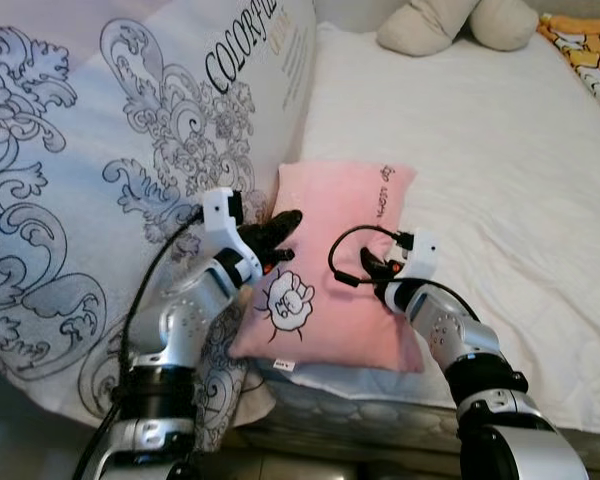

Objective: Clean up the room

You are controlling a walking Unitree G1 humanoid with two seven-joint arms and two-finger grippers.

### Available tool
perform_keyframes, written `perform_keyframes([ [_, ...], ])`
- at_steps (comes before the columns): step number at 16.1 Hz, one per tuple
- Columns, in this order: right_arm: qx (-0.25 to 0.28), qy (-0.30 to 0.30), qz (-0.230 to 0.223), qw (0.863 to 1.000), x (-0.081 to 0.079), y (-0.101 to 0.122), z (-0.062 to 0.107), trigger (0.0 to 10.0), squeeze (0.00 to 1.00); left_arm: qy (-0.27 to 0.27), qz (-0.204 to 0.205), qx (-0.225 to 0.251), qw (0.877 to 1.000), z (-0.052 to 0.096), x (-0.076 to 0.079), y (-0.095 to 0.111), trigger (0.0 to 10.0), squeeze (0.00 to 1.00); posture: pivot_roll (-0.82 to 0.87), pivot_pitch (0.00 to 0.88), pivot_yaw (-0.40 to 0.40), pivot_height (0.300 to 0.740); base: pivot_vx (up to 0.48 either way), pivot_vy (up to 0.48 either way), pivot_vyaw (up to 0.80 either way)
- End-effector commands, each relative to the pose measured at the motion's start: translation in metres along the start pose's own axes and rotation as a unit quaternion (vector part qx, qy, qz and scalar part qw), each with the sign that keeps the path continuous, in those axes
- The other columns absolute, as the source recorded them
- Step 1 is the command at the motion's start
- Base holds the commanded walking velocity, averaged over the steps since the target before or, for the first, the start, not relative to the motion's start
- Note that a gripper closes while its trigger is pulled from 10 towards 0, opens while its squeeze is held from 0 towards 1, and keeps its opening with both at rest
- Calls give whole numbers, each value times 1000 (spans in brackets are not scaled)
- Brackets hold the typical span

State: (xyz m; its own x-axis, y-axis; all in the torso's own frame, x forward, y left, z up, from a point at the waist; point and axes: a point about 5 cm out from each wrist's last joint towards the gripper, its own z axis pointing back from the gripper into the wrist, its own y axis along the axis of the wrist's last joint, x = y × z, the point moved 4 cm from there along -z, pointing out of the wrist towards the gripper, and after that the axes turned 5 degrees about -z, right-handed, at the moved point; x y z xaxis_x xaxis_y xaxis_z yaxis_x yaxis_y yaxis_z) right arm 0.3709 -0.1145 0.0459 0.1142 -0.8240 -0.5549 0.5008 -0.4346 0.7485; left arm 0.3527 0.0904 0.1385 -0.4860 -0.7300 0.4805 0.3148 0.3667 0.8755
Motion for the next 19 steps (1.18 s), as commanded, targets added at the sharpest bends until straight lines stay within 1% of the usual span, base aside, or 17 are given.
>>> perform_keyframes([
  [1, -16, 8, 4, 1000, -6, -6, -3, 0, 0, 14, -21, -9, 1000, 4, -4, 0, 0, 0, -97, 42, 97, 740, 0, 0, 0],
  [2, -17, 6, 9, 1000, -4, -7, -2, 0, 0, 35, -51, -28, 998, 7, -10, -5, 4353, 0, -97, 42, 97, 740, 0, 0, 0],
  [3, -18, 1, 15, 1000, 1, -9, 1, 0, 0, 56, -76, -43, 995, 10, -18, -10, 10000, 0, -97, 42, 97, 740, 0, 0, 0],
  [4, -21, -6, 35, 999, 8, -11, 5, 0, 0, 70, -84, -50, 993, 13, -26, -16, 10000, 1000, -102, 48, 94, 740, 0, 0, 0],
  [5, -22, -10, 57, 998, 11, -12, 7, 0, 0, 76, -88, -54, 992, 14, -29, -19, 10000, 1000, -102, 48, 94, 740, 0, 0, 0],
  [6, -21, -24, 126, 992, 19, -12, 12, 0, 0, 89, -103, -66, 988, 16, -35, -26, 10000, 1000, -109, 52, 91, 740, 0, 0, 0],
  [7, -16, -43, 195, 980, 29, -9, 18, 10000, 0, 108, -135, -84, 981, 18, -43, -33, 10000, 1000, -119, 55, 91, 740, 0, 0, 0],
  [8, -6, -81, 234, 969, 45, -2, 26, 10000, 0, 123, -166, -94, 974, 19, -51, -38, 10000, 1000, -131, 56, 94, 740, 0, 0, 0],
  [9, -3, -94, 237, 967, 51, 1, 29, 10000, 447, 127, -167, -94, 973, 19, -53, -39, 10000, 1000, -131, 56, 94, 740, 0, 0, 0],
  [10, 3, -95, 235, 967, 52, 2, 30, 10000, 1000, 127, -163, -91, 974, 18, -54, -39, 10000, 1000, -140, 57, 97, 740, 0, 0, 0],
  [11, 6, -101, 235, 967, 53, 2, 31, 10000, 1000, 130, -167, -92, 973, 18, -56, -39, 10000, 1000, -144, 56, 98, 740, 0, 0, 0],
  [13, 26, -113, 250, 961, 54, 5, 33, 10000, 1000, 155, -200, -93, 963, 19, -69, -37, 10000, 1000, -142, 59, 98, 740, 0, 0, 0],
  [15, 27, -113, 248, 962, 53, 4, 33, 10000, 1000, 161, -203, -89, 962, 20, -72, -36, 10000, 1000, -142, 59, 98, 740, 0, 0, 0],
  [16, 27, -113, 245, 963, 53, 3, 33, 10000, 1000, 165, -205, -75, 962, 20, -73, -32, 10000, 1000, -142, 59, 98, 740, 0, 0, 0],
  [17, 26, -113, 241, 963, 53, 2, 32, 10000, 1000, 171, -289, -58, 940, 21, -74, -21, 10000, 1000, -140, 62, 99, 740, 0, 0, 0],
  [18, 26, -112, 240, 964, 52, 1, 32, 10000, 1000, 169, -339, -57, 924, 20, -73, -18, 10000, 1000, -140, 62, 99, 740, 0, 0, 0],
  [19, 27, -112, 239, 964, 52, 0, 32, 10000, 1000, 161, -374, -48, 912, 19, -68, -18, 10000, 1000, -140, 62, 99, 740, 0, 0, 0],
])
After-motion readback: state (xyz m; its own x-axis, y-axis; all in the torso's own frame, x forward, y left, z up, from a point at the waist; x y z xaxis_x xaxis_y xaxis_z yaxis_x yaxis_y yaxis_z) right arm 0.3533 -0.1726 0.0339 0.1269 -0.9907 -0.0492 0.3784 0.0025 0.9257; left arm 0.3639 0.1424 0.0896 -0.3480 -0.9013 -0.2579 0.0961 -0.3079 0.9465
